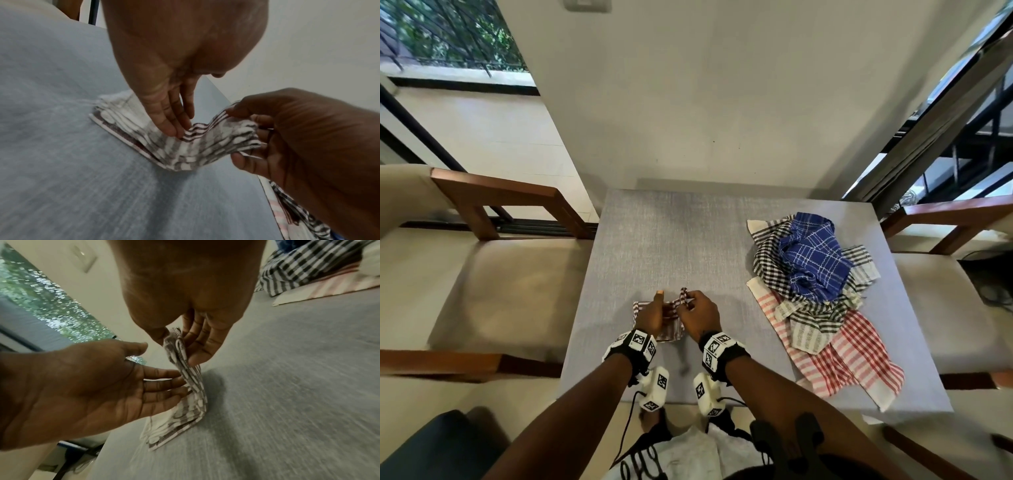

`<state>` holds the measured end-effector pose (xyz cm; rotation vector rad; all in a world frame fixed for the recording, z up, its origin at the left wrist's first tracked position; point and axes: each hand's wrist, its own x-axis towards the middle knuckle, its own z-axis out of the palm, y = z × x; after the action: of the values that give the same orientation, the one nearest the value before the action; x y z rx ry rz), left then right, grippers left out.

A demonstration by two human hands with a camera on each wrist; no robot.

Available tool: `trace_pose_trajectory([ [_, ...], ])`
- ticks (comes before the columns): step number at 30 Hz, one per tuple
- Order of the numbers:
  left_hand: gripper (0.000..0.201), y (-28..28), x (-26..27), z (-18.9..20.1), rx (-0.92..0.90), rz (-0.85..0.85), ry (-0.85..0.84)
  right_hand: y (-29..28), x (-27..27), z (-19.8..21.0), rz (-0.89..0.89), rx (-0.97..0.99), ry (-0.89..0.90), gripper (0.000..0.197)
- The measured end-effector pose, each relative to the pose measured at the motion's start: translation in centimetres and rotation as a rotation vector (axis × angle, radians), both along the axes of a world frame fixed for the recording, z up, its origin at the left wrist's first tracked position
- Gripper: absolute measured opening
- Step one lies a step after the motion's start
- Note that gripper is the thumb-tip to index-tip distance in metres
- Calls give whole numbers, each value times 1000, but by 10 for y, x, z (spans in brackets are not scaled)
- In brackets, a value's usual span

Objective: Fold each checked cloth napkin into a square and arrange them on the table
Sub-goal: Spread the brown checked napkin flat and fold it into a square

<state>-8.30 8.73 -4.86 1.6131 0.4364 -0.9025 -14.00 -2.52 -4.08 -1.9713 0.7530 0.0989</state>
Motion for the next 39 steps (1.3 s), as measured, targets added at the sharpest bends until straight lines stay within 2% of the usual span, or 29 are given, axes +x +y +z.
trace_pose_trajectory([
  [3,53,29,1,7,371,-205,-277,20,8,5,31,-77,4,27],
  [6,42,55,4,1,535,-348,-444,43,17,8,61,-150,18,29],
  [9,45,71,11,-12,567,-420,-471,64,24,7,114,-177,45,35],
  [11,43,76,13,-14,575,-539,-486,76,28,2,128,-186,51,37],
  [15,39,81,17,-14,671,-777,-571,94,34,-8,191,-198,58,35],
  [20,43,83,25,-9,753,-937,-570,93,33,-20,273,-202,55,29],
  [24,35,84,32,-8,716,-827,-404,85,34,-18,235,-231,58,30],
  [26,30,85,35,-8,682,-777,-352,82,33,-17,230,-315,41,30],
  [30,26,86,38,-5,658,-761,-266,80,31,-25,442,-516,-18,46],
  [33,26,90,46,-11,619,-740,-214,84,28,-37,656,-525,17,63],
  [35,26,93,50,-13,604,-744,-193,86,25,-53,726,-534,22,74],
  [38,23,95,55,-18,661,-789,-194,85,23,-70,739,-582,57,63],
  [39,23,95,56,-19,712,-788,-261,86,22,-73,739,-568,54,61],
])
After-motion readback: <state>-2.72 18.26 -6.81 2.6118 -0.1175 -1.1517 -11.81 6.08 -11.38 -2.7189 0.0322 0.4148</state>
